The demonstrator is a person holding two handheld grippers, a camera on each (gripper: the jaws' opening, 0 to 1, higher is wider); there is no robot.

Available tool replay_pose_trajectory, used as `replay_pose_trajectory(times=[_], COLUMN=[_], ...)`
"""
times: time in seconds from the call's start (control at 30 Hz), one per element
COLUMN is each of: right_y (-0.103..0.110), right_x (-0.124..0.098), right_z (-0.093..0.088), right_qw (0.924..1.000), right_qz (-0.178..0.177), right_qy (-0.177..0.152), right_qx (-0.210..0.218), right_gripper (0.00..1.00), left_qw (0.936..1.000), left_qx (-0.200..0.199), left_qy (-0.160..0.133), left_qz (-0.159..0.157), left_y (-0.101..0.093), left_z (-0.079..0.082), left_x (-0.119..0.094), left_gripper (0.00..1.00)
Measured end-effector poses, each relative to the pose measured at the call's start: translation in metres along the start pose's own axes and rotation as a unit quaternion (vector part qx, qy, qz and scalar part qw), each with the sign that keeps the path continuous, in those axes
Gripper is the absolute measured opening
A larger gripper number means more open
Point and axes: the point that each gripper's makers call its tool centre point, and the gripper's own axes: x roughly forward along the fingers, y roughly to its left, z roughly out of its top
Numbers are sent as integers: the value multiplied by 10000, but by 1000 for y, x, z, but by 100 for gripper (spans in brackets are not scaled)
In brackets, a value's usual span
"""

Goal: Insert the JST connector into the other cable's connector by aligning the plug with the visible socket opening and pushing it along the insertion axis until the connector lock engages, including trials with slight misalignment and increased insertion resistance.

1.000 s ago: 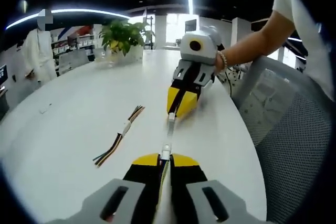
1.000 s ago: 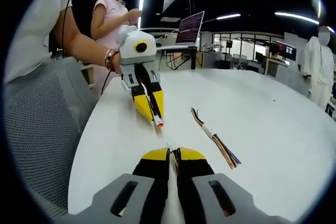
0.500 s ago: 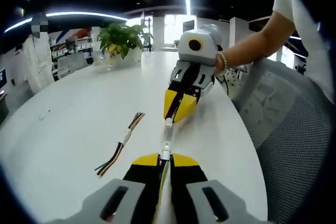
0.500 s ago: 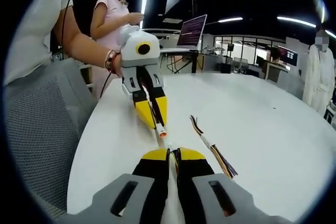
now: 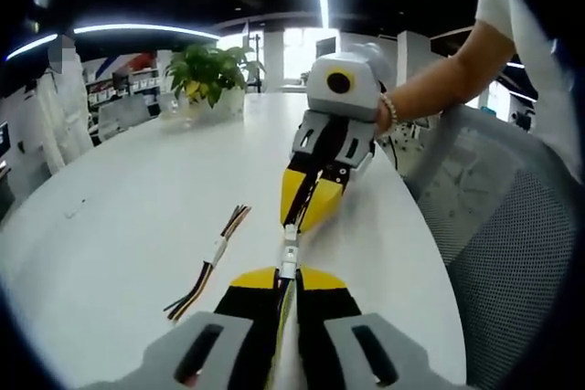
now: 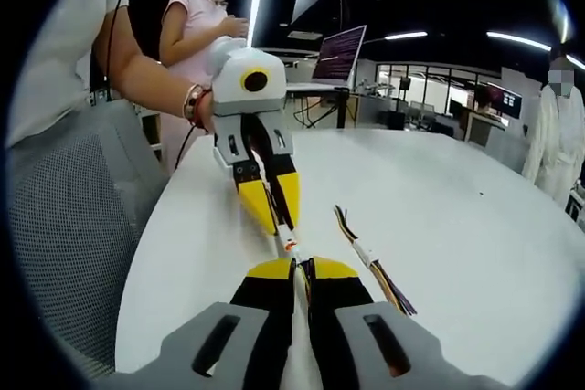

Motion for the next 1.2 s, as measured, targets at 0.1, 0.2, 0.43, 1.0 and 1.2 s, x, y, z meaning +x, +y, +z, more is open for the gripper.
replay_pose_trajectory(times=[0.1, 0.2, 0.43, 1.0, 1.2], right_y=[1, 0, 0, 1, 2], right_x=[1, 1, 2, 5, 5], right_z=[0, -2, -3, -2, 0], right_qw=[10000, 10000, 10000, 9998, 9999], right_qz=[7, 5, -4, 9, 11], right_qy=[16, 43, 75, 149, 128], right_qx=[-4, 13, -28, -113, -45], right_gripper=[1, 1, 1, 1, 1], left_qw=[10000, 10000, 10000, 10000, 10000], left_qx=[0, -6, -5, 94, 25], left_qy=[-16, -10, -2, 15, -45], left_qz=[10, -2, 4, -3, -34], left_y=[0, 1, 1, 1, 1], left_z=[1, 1, 1, 4, 6], left_x=[1, 2, 3, 7, 7], left_gripper=[0, 0, 0, 0, 0])
